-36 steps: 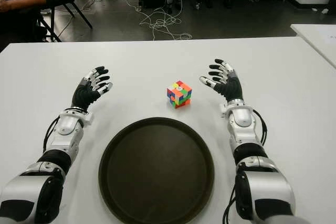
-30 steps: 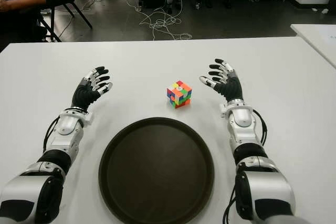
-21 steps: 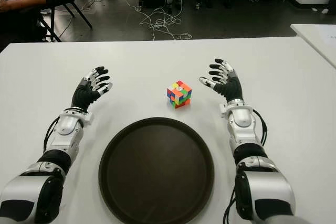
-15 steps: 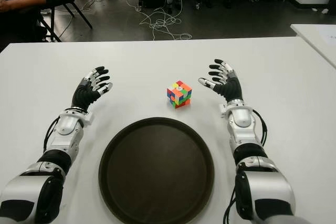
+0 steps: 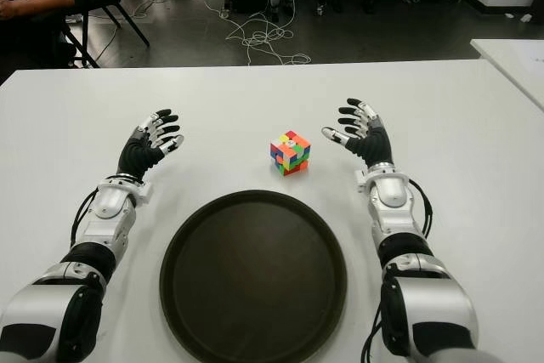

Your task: Pick up the Rubik's Cube and put it in the plate

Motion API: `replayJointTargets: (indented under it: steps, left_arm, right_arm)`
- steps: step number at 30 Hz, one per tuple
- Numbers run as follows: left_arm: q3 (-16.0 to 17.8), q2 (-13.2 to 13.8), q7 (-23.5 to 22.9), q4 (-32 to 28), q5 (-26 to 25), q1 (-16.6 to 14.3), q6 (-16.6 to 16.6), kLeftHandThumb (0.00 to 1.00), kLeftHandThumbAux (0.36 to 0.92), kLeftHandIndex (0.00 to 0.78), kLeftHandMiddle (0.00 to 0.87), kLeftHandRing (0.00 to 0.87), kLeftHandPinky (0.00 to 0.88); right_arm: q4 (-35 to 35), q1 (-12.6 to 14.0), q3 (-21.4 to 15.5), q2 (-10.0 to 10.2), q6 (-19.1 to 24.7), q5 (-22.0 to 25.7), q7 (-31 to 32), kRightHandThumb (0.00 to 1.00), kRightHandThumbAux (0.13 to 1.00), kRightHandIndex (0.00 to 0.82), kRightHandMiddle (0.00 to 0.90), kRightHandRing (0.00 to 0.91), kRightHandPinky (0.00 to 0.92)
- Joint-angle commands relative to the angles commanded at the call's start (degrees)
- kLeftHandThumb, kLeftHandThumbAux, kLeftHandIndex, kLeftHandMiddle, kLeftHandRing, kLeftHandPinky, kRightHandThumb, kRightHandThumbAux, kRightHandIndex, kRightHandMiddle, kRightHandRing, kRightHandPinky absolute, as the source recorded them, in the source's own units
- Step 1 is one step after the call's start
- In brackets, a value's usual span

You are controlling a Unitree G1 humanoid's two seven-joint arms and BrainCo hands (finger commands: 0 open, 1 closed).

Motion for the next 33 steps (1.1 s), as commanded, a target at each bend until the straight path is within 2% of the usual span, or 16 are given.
replayJointTargets:
  steps: [5,9,13,15,19,23,25,27,30,33]
  left_arm:
    - [0.0,-0.1,0.0,0.0,-0.1,0.0,-0.4,0.022,0.802,0.18,0.194,0.179,0.182]
    - [-0.1,-0.1,0.1,0.0,0.1,0.0,-0.7,0.021,0.806,0.184,0.19,0.175,0.179]
    - [-0.2,-0.1,0.5,-0.1,0.3,0.1,-0.9,0.028,0.806,0.185,0.19,0.173,0.176]
    - [-0.2,-0.2,0.5,-0.1,0.3,0.2,-1.0,0.04,0.804,0.185,0.189,0.173,0.181]
    - [-0.3,-0.2,0.7,0.0,0.4,0.2,-1.0,0.048,0.801,0.195,0.196,0.173,0.178]
    - [-0.5,-0.1,0.8,0.1,0.6,0.3,-1.0,0.051,0.8,0.201,0.202,0.176,0.184]
    - [-0.4,-0.1,0.7,0.0,0.5,0.3,-1.0,0.056,0.8,0.203,0.207,0.181,0.183]
    - [-0.4,-0.1,0.6,0.0,0.5,0.2,-1.1,0.061,0.798,0.203,0.209,0.182,0.183]
    - [-0.2,-0.3,1.0,-0.4,0.3,0.4,-1.1,0.065,0.804,0.207,0.214,0.183,0.173]
    - [-0.3,-0.4,1.3,-0.6,0.5,0.4,-0.9,0.068,0.813,0.207,0.214,0.182,0.17]
  right_arm:
    - [-0.6,0.1,0.1,0.0,-0.5,-0.3,-0.8,0.137,0.806,0.192,0.268,0.255,0.222]
    - [-4.0,0.2,0.5,-0.2,-1.7,-1.1,-3.0,0.137,0.802,0.188,0.266,0.254,0.222]
    - [-8.8,0.7,1.5,-1.0,-3.0,-3.5,-6.1,0.124,0.804,0.19,0.268,0.256,0.236]
    - [-10.4,-0.5,2.5,-1.5,-3.8,-6.1,-9.3,0.117,0.815,0.201,0.272,0.26,0.252]
    - [-10.8,-3.5,6.1,-3.1,-6.4,-14.5,-17.4,0.113,0.847,0.222,0.271,0.262,0.271]
    - [-9.5,-7.8,10.2,-5.0,-8.3,-21.6,-23.1,0.1,0.869,0.231,0.259,0.248,0.26]
    - [-10.1,-8.9,13.2,-5.6,-8.6,-26.0,-25.7,0.066,0.868,0.224,0.247,0.236,0.253]
    - [-9.9,-9.3,14.5,-5.7,-8.8,-27.6,-27.2,0.043,0.866,0.22,0.241,0.231,0.249]
    - [-13.7,-9.1,19.4,-7.3,-8.0,-32.6,-24.1,0.015,0.832,0.207,0.233,0.228,0.24]
    - [-13.3,-10.1,23.4,-8.5,-7.5,-35.4,-19.7,0.004,0.806,0.203,0.227,0.224,0.225]
